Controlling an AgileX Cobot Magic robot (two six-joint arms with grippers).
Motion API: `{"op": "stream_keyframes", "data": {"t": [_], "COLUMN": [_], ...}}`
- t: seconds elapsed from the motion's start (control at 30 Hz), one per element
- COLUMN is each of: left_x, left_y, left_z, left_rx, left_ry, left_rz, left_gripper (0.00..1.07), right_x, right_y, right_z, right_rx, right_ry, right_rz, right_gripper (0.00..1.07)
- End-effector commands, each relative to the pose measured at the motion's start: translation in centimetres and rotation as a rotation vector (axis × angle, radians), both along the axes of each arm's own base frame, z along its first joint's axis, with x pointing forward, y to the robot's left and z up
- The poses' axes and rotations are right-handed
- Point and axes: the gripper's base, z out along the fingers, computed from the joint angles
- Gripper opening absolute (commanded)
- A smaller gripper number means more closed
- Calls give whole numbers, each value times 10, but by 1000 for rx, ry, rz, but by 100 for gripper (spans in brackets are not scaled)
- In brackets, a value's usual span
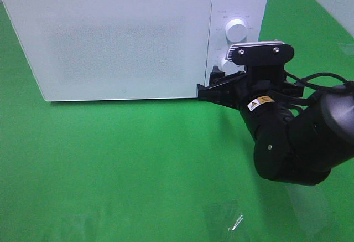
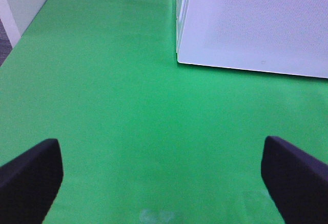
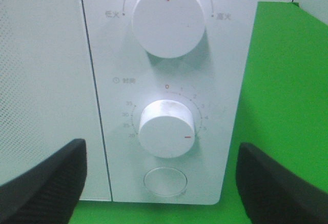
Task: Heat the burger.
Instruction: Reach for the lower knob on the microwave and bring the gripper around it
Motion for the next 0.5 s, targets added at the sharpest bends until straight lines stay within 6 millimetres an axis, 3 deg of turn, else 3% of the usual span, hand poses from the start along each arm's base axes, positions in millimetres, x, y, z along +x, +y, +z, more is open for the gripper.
{"op": "stream_keyframes", "data": {"t": [0.03,0.5], "left_x": [-3,-3], "left_y": [-1,-1], "left_z": [0,0], "left_rx": [-8,-8], "left_ry": [-15,-15], "left_rz": [0,0], "left_gripper": [100,100], "right_x": [13,43], "right_y": [2,8], "right_z": [4,-11], "right_rx": [13,-23], "right_ry": [-54,-29], "right_rz": [-3,14], "right_gripper": [76,76]}}
